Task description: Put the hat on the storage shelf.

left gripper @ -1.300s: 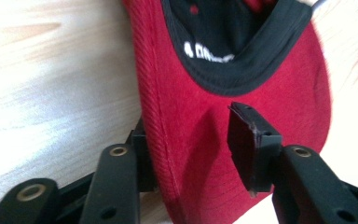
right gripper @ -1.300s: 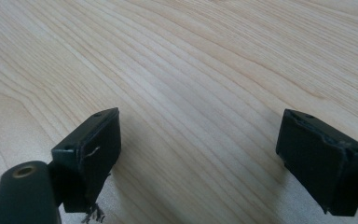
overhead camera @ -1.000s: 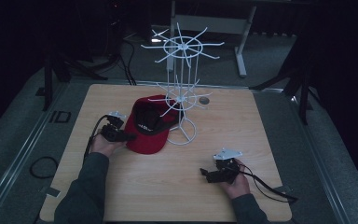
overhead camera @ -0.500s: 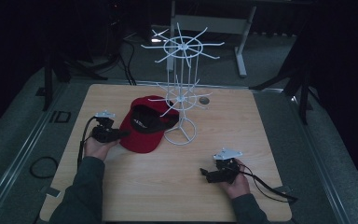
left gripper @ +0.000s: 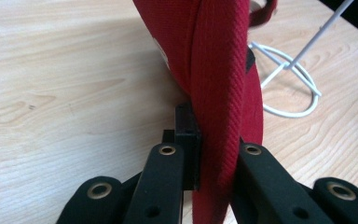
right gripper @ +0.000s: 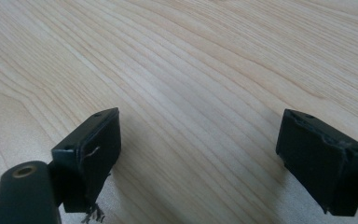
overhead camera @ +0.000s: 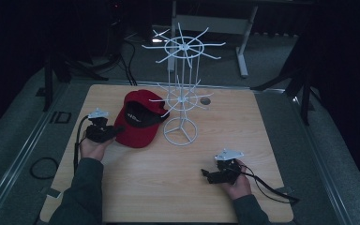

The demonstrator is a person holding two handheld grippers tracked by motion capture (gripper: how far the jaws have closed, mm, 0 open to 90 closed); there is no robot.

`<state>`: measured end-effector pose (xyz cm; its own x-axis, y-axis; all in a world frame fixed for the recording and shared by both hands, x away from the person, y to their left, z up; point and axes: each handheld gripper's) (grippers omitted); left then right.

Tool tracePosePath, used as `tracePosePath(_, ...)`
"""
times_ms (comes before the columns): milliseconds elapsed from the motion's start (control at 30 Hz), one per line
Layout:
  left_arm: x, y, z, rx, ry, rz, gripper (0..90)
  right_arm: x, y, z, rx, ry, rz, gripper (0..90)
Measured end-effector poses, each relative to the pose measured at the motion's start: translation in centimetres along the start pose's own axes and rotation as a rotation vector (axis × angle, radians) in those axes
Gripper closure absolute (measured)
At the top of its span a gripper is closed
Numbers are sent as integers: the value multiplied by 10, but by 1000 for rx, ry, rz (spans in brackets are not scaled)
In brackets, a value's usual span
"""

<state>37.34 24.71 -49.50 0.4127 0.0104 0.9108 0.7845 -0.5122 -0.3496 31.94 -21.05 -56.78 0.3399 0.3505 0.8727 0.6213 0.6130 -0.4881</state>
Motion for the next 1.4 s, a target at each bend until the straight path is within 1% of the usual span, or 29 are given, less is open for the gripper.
tracePosePath(33,0,0,0,0,0,0,861,0,0,0,0,0,0,137)
tracePosePath(267,10,-15,-1,35,12,-74,861,0,0,0,0,0,0,136)
tracePosePath(367,15,-20,-3,49,13,-104,861,0,0,0,0,0,0,136)
tracePosePath(400,15,-20,-3,49,13,-104,861,0,0,0,0,0,0,136)
tracePosePath(433,18,-24,-3,55,10,-119,861,0,0,0,0,-3,-2,136)
tracePosePath(633,26,-30,-6,84,19,-149,861,0,0,0,0,-4,-2,136)
tracePosePath(700,28,-32,-7,92,16,-156,861,0,0,0,0,-3,-2,136)
tracePosePath(833,32,-35,-9,121,37,-166,861,0,0,0,1,-1,-1,136)
tracePosePath(1067,37,-42,-9,139,28,-193,861,0,0,0,1,-1,-2,136)
tracePosePath(1133,39,-44,-9,147,29,-205,861,0,0,0,1,0,-2,136)
tracePosePath(1233,41,-48,-9,160,21,-236,861,0,0,0,1,-1,-2,136)
tracePosePath(1300,42,-50,-8,165,16,-246,861,0,0,0,1,-3,-3,137)
tracePosePath(1400,45,-53,-9,177,20,-256,861,0,0,0,0,-3,-3,136)
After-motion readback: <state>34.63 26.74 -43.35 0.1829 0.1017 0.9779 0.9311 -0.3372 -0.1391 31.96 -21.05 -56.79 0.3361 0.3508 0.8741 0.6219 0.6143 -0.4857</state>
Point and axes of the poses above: each handheld gripper's, and its own axes: y roughly forward along the jaws, x roughly out of its top, z roughly to its left, and after that the axes turned 15 degrees about -z, right-handed
